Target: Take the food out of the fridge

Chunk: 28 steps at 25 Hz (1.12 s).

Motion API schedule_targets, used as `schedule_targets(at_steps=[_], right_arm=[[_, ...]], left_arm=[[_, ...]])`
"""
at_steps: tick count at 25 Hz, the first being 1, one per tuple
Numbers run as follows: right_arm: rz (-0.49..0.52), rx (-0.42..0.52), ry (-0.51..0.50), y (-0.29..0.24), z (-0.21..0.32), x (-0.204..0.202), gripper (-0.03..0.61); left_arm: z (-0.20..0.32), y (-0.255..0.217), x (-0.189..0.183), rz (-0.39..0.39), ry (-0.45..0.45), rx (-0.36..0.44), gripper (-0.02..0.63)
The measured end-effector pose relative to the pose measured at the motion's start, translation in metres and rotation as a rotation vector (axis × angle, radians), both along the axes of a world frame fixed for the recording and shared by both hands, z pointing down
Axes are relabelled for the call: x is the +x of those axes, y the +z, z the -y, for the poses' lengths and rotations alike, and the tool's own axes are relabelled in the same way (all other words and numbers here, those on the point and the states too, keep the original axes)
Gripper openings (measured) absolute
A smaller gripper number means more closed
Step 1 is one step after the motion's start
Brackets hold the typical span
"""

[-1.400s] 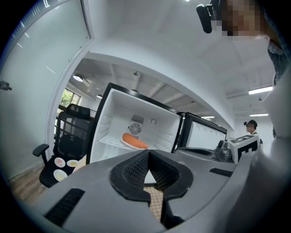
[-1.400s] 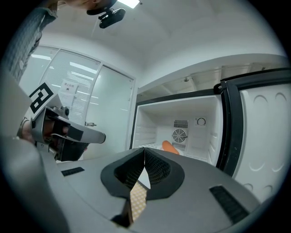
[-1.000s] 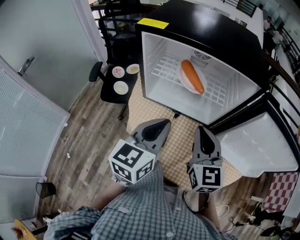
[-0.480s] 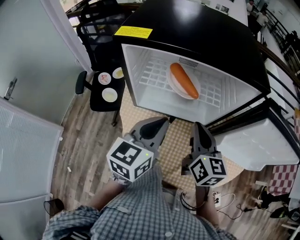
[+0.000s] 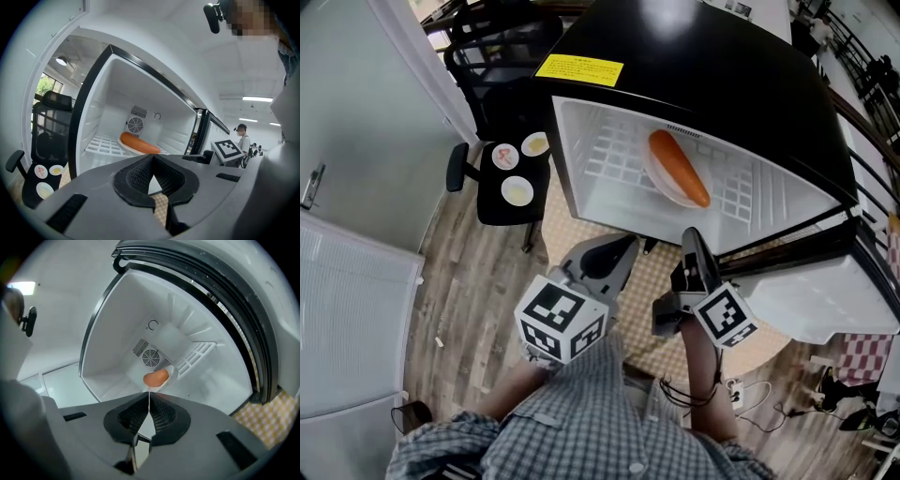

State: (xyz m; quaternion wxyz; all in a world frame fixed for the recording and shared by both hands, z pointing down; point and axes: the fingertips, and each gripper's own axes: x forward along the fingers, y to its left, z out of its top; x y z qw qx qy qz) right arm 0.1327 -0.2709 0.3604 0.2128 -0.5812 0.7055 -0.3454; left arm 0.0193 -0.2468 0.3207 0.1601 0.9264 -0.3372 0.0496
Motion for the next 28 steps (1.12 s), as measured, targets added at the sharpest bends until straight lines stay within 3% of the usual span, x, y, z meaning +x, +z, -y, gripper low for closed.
schedule_targets(at_steps=[8,20,23,28], right_arm=[[0.211,0.006,0.016,0.005,0.031,-0.009,0.012],[0.268,-0.03,0.034,0.011,0.048,-0.008,0.014],[0.291,-0.044,0.022,0.014,0.047,-0.011,0.065],[0.336,-0.057,0.037,0.018,0.05,-0.009,0.066]], left_arm=[[0.012,0.004,-0.012,0.015,-0.013,0.0,0.006],[0.025,0.005,-0.019,0.01,-0.027,-0.003,0.006],[0.026,0.006,-0.019,0.009,-0.029,-0.003,0.006],[0.026,0.006,-0.019,0.012,-0.036,-0.001,0.006]])
